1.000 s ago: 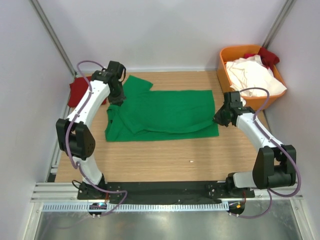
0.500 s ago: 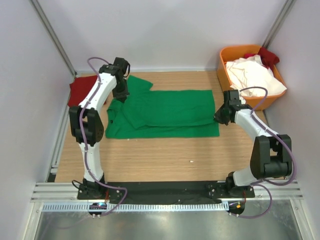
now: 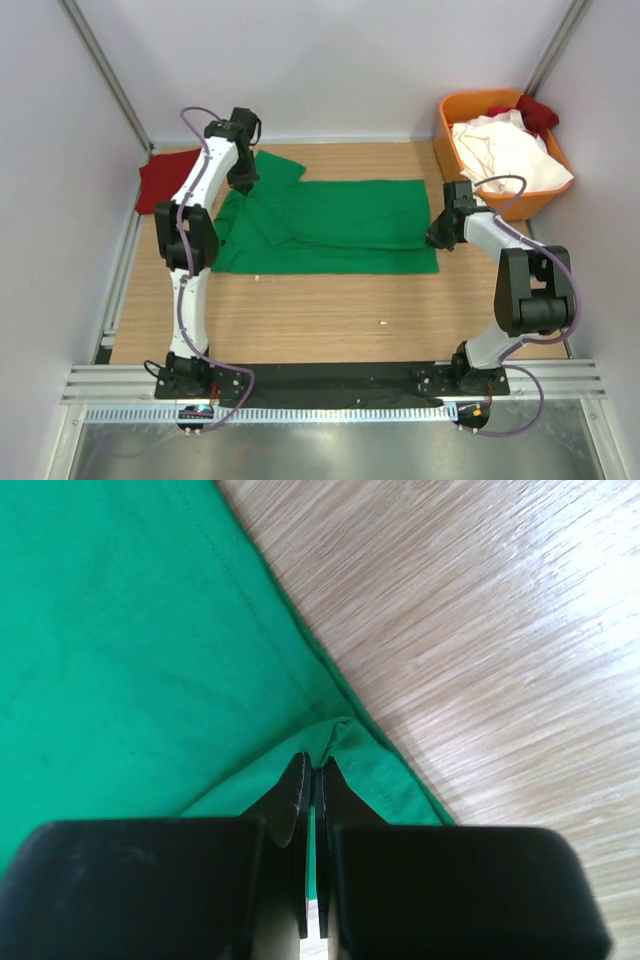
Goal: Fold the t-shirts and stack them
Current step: Fold the tshirt
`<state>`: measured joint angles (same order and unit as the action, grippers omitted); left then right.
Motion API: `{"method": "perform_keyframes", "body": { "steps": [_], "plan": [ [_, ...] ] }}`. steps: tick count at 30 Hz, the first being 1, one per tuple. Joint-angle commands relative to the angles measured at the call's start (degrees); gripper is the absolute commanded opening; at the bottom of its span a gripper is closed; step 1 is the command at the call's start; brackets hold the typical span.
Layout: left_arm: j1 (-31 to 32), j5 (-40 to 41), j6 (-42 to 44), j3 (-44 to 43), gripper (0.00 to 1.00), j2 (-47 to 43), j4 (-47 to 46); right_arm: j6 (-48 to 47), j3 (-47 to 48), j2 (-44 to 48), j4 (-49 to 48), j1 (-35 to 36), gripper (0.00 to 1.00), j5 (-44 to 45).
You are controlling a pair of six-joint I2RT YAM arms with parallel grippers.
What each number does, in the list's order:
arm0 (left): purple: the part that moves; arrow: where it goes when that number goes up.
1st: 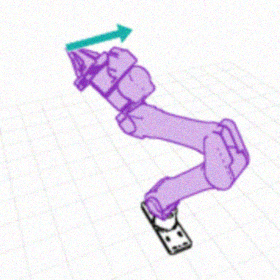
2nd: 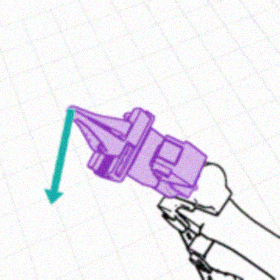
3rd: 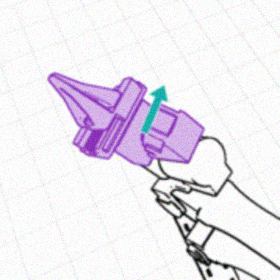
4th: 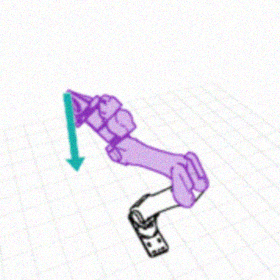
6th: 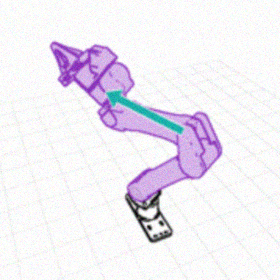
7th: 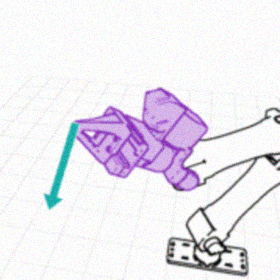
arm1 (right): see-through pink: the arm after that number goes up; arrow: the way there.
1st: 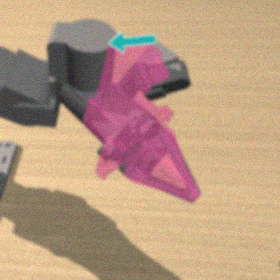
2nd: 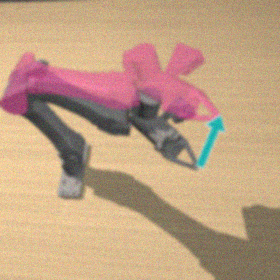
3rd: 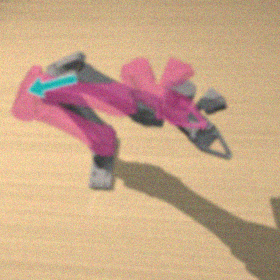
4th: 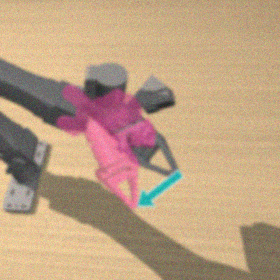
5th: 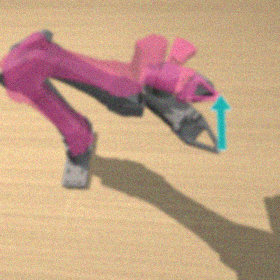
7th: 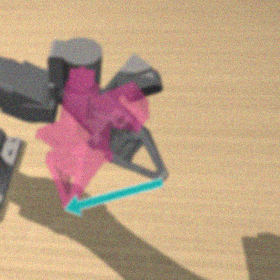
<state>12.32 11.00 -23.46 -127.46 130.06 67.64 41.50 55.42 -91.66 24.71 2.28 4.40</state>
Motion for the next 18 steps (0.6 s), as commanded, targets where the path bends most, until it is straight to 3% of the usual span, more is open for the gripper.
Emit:
{"method": "perform_keyframes", "body": {
  "steps": [1, 10, 12, 13, 14, 16, 17, 18],
  "plan": [
    [-0.5, 1.1, 1.2, -3.5, 0.00, 1.3, 0.8, -0.8, 2.3, -1.4, -2.8, -0.5, 0.01, 1.3],
    [-1.1, 1.3, 1.8, -6.6, 0.03, 7.9, 0.3, -0.9, 3.3, -5.8, -4.4, -1.1, 0.01, 1.6],
    [-1.5, 1.5, 1.2, -8.7, 0.10, 9.4, 1.5, -1.0, 4.7, -7.2, -4.6, -1.4, 0.08, 1.0],
    [-1.9, 1.6, 1.0, -12.1, 0.16, 10.6, 2.6, -1.5, 5.4, -7.5, -4.3, -1.6, 0.24, 0.2],
    [-1.9, 2.0, 0.6, -13.9, 0.36, 11.0, 4.8, -2.1, 6.4, -7.9, -4.2, -1.6, 0.41, 0.0],
    [-1.8, 3.7, 0.3, -16.2, 0.57, 10.5, 5.7, -3.7, 10.2, -8.2, -2.7, -1.6, 0.77, 0.7],
    [-1.9, 4.1, 0.2, -15.7, 0.71, 7.9, 4.8, -4.1, 11.8, -8.0, -0.1, -1.5, 0.82, 3.0],
    [-1.9, 4.8, 0.0, -15.0, 0.76, 6.3, 4.4, -4.5, 14.6, -7.2, 1.1, -1.6, 0.85, 3.8]
  ]
}}
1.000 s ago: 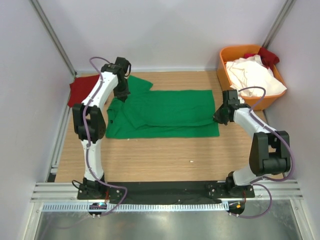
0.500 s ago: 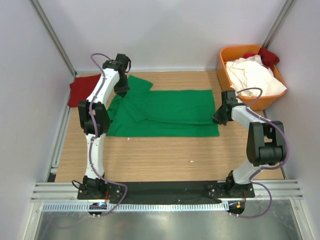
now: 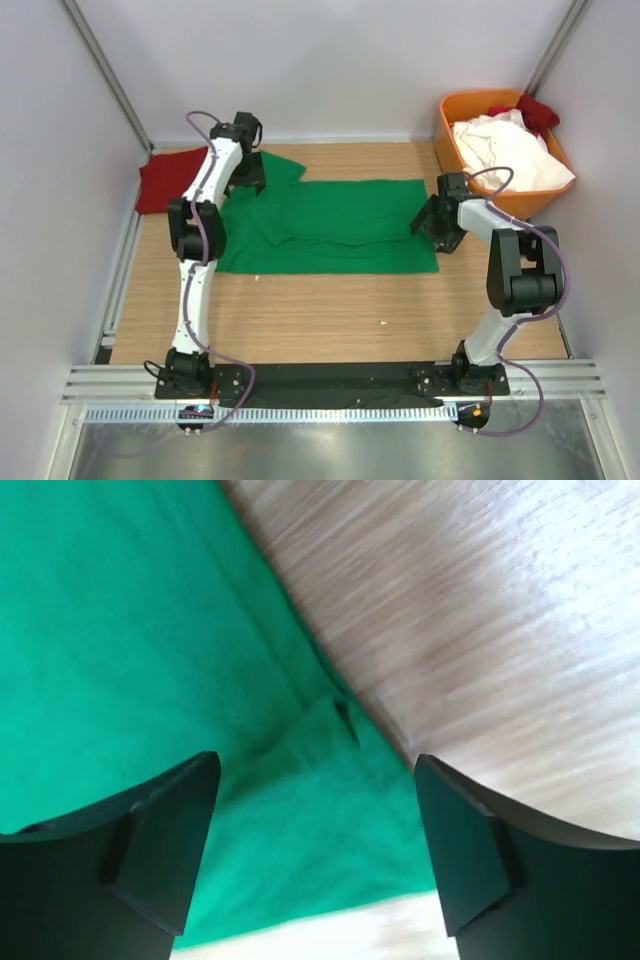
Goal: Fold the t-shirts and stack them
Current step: Fold the tshirt
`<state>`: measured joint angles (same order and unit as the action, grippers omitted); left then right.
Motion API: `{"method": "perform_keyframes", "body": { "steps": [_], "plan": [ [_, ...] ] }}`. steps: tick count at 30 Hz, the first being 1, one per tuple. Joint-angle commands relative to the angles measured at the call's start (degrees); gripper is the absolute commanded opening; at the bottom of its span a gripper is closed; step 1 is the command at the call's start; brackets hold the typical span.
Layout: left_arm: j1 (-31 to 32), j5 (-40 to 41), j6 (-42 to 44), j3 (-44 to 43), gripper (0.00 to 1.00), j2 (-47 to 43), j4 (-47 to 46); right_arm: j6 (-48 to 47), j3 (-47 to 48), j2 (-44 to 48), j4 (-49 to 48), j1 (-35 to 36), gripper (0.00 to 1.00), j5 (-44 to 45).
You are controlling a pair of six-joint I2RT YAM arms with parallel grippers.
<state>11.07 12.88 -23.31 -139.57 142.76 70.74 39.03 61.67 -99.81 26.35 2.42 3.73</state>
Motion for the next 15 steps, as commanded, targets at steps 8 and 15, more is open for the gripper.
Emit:
{"method": "perform_keyframes", "body": {
  "steps": [8, 15],
  "plan": [
    [-0.1, 0.2, -3.9, 24.8, 0.80, -30.1, -5.3, -5.0, 8.9, 14.4, 2.9, 3.4, 0.90, 10.2],
    [0.4, -8.8, -12.2, 66.6, 0.78, -51.6, -28.0, -10.1, 12.6, 13.7, -2.7, 26.0, 0.82, 4.6]
  ]
}}
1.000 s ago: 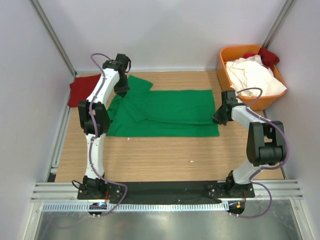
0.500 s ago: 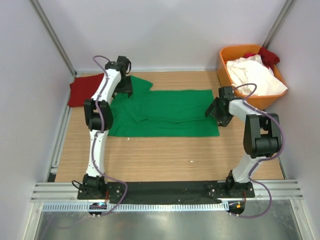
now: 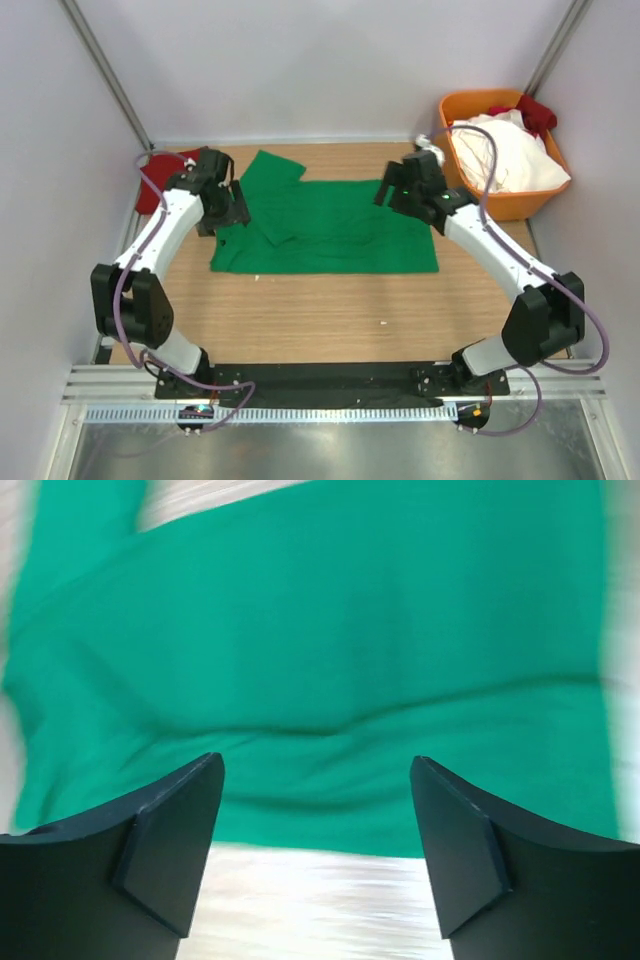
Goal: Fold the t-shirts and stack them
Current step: Fold the tshirt
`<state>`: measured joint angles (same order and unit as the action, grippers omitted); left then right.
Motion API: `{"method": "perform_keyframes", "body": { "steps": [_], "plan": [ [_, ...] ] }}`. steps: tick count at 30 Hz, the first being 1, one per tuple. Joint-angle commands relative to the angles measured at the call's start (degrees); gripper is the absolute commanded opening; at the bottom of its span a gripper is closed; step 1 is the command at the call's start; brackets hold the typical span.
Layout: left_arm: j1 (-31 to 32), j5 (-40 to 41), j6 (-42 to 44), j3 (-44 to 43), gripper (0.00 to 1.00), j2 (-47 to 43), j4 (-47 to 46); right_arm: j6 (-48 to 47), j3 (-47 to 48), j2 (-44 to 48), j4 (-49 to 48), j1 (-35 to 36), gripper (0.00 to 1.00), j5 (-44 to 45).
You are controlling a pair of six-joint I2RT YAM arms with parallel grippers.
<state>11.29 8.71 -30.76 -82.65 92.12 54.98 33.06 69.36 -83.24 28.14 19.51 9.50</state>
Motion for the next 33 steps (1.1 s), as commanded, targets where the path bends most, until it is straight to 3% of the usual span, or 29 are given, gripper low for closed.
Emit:
{"method": "perform_keyframes", "body": {
  "steps": [1, 9, 19, 22, 26, 33],
  "plan": [
    [0.2, -4.7, -5.9, 11.3, 0.77, -1.4, -14.5, -4.8, 6.8, -4.3, -2.9, 10.8, 0.80, -1.1],
    [-1.2, 2.6, -9.6, 20.6, 0.72, -0.1, -19.4, -7.3, 20.7, -21.3, -3.8, 21.4, 0.49, -11.1],
    [-5.6, 0.8, -10.8, 30.6, 0.65, 4.8, -27.0, -10.6, 44.7, -43.7, 5.7, 28.6, 0.49, -9.8],
    [-5.8, 1.3, -10.6, 31.4, 0.64, 5.2, -28.5, -11.5, 50.4, -48.7, 8.4, 30.1, 0.49, -5.9],
    [-6.0, 1.6, -10.6, 31.9, 0.55, 5.9, -29.7, -12.8, 56.0, -53.2, 11.8, 31.9, 0.49, -2.8],
    [-6.0, 1.6, -10.3, 32.3, 0.48, 6.1, -30.5, -14.2, 59.1, -57.2, 14.0, 33.2, 0.50, 2.2]
  ]
}}
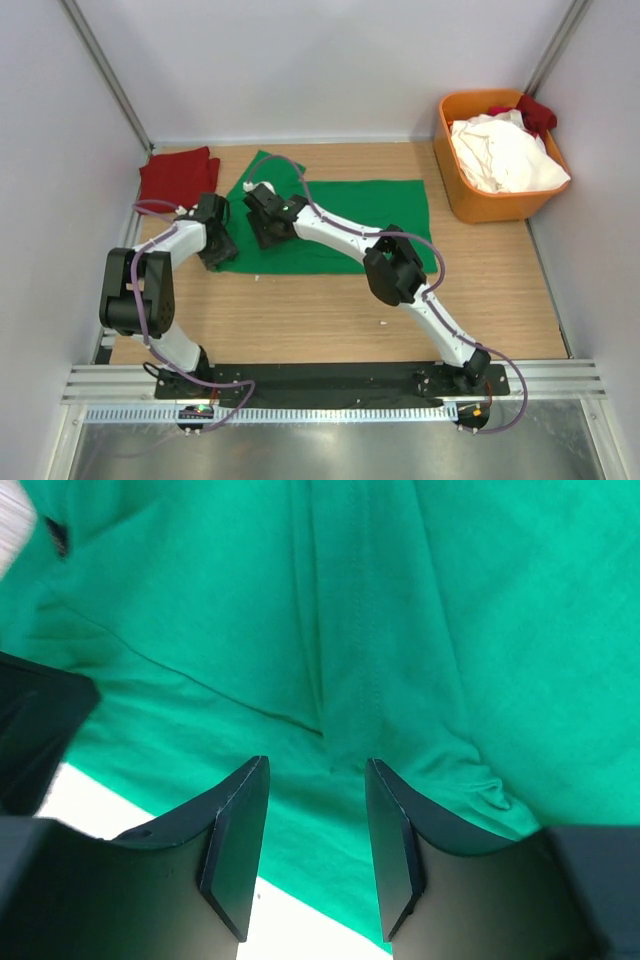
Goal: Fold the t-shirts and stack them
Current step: Fold the tshirt
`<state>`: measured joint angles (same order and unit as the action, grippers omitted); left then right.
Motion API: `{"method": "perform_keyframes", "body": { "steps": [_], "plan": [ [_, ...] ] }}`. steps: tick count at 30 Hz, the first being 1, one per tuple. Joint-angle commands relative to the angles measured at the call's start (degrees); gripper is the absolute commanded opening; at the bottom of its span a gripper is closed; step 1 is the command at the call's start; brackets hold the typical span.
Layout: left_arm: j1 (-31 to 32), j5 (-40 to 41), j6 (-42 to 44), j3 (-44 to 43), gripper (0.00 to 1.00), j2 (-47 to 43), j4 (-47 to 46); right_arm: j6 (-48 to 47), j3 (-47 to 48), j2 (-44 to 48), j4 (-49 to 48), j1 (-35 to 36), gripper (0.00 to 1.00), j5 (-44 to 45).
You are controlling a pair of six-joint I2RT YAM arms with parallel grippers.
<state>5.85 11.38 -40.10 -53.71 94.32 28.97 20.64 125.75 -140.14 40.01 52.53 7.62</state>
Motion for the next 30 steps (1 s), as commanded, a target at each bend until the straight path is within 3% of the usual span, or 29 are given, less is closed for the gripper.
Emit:
{"method": "perform_keyframes", "body": {
  "steps": [1, 6, 17, 27, 30],
  "plan": [
    [-0.6, -1.2, -0.9, 3.4, 0.48, 3.9, -4.5, -1.8, 2.7, -0.9, 2.0, 0.2, 0.49, 4.4],
    [-0.5, -1.1, -0.7, 3.6, 0.45, 3.8, -4.8, -3.2, 4.4, -2.9, 2.9, 0.2, 0.45, 6.8],
    [-0.6, -0.9, -0.7, 4.2, 0.38, 3.7, -5.8, -4.0, 6.7, -3.7, 3.1, 0.2, 0.17, 9.4],
    [-0.6, -0.9, -0.6, 4.5, 0.37, 3.5, -6.1, -7.6, 10.6, -3.2, 3.1, -1.7, 0.15, 14.0],
    [-0.6, -0.9, -0.7, 4.6, 0.37, 3.6, -6.1, -7.6, 10.7, -3.7, 2.2, -3.5, 0.19, 14.3]
  ]
}}
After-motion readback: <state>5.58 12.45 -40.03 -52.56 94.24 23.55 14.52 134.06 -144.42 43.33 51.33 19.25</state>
